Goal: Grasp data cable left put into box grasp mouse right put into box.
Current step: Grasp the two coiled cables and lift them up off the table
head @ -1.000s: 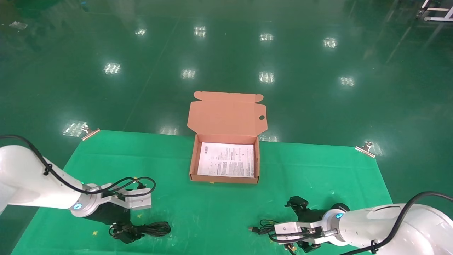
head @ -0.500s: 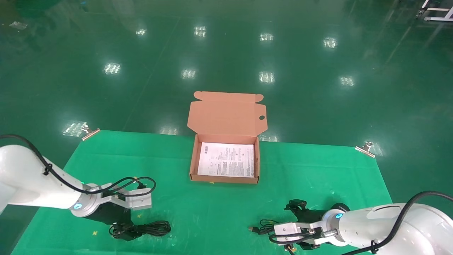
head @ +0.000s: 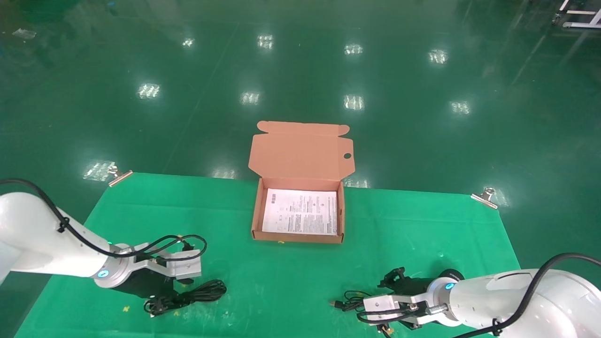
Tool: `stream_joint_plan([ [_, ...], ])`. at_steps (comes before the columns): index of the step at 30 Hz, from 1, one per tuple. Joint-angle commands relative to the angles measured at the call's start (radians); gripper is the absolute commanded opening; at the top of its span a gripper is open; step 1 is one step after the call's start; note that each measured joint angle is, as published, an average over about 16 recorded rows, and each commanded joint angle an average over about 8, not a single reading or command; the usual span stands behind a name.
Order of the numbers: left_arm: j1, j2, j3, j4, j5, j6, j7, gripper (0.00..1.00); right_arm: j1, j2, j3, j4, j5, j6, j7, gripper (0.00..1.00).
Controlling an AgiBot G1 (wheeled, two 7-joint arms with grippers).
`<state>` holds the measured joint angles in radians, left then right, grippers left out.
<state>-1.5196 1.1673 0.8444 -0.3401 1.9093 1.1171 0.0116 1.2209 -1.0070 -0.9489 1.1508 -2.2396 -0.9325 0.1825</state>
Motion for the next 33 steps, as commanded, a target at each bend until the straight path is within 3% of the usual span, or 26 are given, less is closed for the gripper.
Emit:
stream_joint_plan([
  [1,0.000,0.000,0.000,0.000,0.000,0.000,0.000,0.00,0.000,0.000,0.000,0.000,0.000,0.000,0.000,0.00],
  [20,-0.013,-0.028,-0.008,-0.028,-0.014,0.026,0.015,0.00,0.014,0.021,0.015,0.018,0.015,-0.007,0.014,0.00],
  [33,-0.052,-0.156,-0.028,-0.259,-0.023,0.088,-0.020,0.00,0.115,0.140,0.120,0.111,0.066,-0.008,0.096,0.00],
])
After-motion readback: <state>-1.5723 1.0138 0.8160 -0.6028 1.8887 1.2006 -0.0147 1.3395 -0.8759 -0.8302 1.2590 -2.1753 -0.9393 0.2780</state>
